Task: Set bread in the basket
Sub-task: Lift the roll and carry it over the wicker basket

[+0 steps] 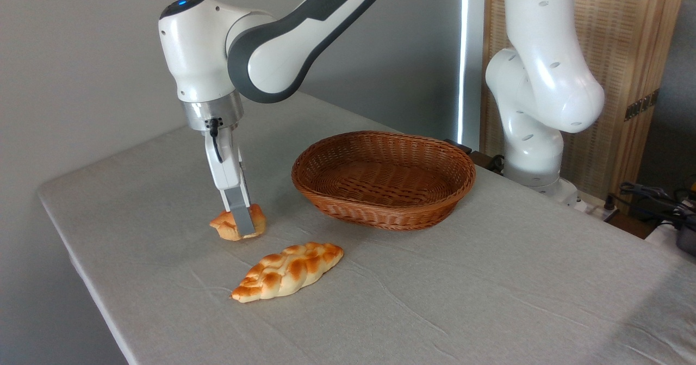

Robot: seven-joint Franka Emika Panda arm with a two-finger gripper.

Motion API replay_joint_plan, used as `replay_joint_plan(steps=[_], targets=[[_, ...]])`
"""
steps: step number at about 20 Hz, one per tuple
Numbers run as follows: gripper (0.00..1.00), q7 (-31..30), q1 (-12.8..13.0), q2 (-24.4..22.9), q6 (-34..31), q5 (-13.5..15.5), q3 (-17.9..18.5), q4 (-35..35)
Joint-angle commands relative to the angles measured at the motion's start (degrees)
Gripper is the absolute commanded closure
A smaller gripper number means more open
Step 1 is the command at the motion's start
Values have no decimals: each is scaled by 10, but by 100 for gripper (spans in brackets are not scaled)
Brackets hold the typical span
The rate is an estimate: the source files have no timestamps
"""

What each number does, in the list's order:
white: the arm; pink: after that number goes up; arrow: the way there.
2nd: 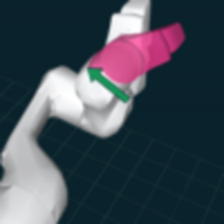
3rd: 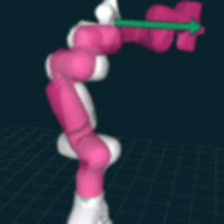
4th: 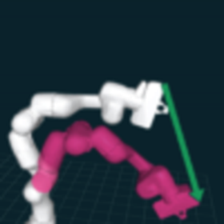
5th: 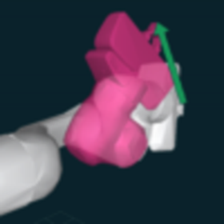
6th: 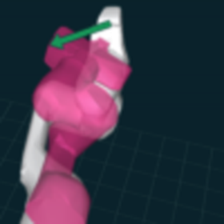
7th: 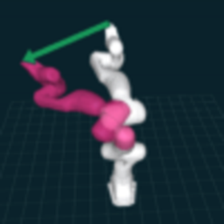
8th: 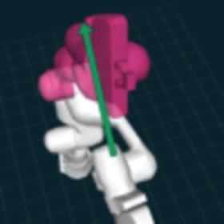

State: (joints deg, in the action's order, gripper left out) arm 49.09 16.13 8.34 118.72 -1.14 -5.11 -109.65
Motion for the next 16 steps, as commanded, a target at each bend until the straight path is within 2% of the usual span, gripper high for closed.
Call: replay_joint_plan(steps=[1, 6, 10, 13, 16], targets=[[81, 3, 1, 3, 12, -8, 0, -1], [80, 0, 1, -6, 8, -7, 0, 2], [80, -1, -5, -53, -14, 4, 9, 7], [80, 1, -9, -104, -86, 40, 40, 8], [79, 3, -8, -144, -142, 44, 41, 2]])
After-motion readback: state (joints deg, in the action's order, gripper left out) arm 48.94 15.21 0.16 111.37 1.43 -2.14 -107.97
